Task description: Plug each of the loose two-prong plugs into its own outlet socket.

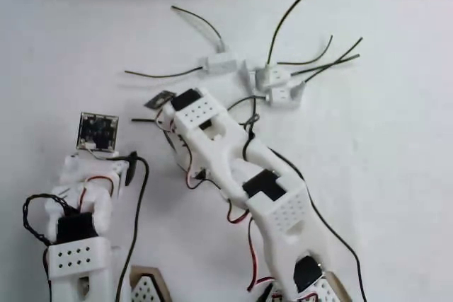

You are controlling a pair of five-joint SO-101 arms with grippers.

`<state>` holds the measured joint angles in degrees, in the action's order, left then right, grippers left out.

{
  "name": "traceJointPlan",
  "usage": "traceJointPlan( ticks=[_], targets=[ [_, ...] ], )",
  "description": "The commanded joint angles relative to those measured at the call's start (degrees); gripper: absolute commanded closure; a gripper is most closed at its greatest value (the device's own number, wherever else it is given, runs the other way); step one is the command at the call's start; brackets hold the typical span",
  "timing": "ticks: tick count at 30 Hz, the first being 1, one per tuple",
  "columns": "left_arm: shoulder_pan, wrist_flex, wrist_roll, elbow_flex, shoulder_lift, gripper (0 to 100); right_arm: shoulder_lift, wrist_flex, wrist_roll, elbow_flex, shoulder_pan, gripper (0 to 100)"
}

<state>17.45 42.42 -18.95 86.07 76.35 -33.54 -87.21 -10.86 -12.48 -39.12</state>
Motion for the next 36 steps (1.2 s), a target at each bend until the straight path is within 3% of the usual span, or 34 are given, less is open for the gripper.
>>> traceJointPlan(
  ticks=[1,15,36],
  targets=[
    [-0.04,0.35,-0.53,-0.26,1.27,71,1.19,1.80,0.44,-2.64,1.80,89.4],
    [-0.04,0.35,-0.53,-0.26,1.27,71,0.75,-0.75,0.44,-5.01,1.98,89.8],
    [-0.04,0.35,-0.53,-0.26,1.27,71,1.71,-5.14,-0.09,-5.45,0.75,98.1]
  ],
)
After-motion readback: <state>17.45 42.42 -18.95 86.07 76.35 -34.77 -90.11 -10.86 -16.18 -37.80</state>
